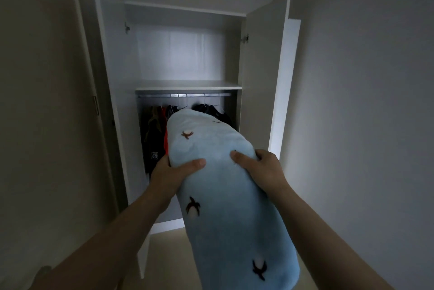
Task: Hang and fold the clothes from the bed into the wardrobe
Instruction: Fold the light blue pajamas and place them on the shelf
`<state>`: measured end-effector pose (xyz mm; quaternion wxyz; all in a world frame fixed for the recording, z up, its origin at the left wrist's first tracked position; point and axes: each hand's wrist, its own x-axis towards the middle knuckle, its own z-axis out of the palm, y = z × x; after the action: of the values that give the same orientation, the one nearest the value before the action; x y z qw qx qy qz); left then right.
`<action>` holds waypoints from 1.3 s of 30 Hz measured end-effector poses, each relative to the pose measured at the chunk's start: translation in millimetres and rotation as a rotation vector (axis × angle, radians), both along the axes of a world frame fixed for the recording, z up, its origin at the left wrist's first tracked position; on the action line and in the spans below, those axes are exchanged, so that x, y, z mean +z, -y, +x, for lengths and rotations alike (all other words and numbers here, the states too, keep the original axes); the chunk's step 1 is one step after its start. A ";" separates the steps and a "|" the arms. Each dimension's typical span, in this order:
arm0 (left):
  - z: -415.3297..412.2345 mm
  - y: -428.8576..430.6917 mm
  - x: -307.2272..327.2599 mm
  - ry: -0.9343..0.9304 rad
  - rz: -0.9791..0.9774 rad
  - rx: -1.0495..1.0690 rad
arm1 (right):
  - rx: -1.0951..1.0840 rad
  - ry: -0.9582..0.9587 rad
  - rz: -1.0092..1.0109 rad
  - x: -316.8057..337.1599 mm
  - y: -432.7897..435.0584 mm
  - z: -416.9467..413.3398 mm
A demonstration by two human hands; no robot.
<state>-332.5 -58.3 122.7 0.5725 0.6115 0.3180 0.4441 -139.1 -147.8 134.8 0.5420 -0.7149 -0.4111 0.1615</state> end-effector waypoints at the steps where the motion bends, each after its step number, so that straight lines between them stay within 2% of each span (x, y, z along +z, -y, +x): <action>1: 6.2 -16.4 0.5 0.007 0.000 0.003 | 0.009 0.014 0.001 2.1 -17.0 6.9; 11: 64.2 -205.0 2.4 0.062 0.008 0.059 | 0.031 0.023 0.051 9.1 -205.0 59.7; 20: 124.7 -372.7 41.1 0.147 0.013 0.010 | 0.003 0.046 0.121 44.1 -375.1 116.3; 26: 173.1 -461.9 59.7 0.183 0.055 0.012 | 0.067 0.049 0.195 58.4 -472.5 168.5; 31: 209.7 -528.3 89.9 0.222 0.082 0.094 | 0.150 0.025 0.237 87.1 -554.7 206.4; 39: 223.6 -635.5 115.0 0.241 0.145 0.167 | 0.244 0.042 0.283 112.9 -682.9 224.7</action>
<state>-108.9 577.2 237.7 0.5220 0.5649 0.2635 0.5822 85.6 535.1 247.7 0.6047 -0.5798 -0.5246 0.1517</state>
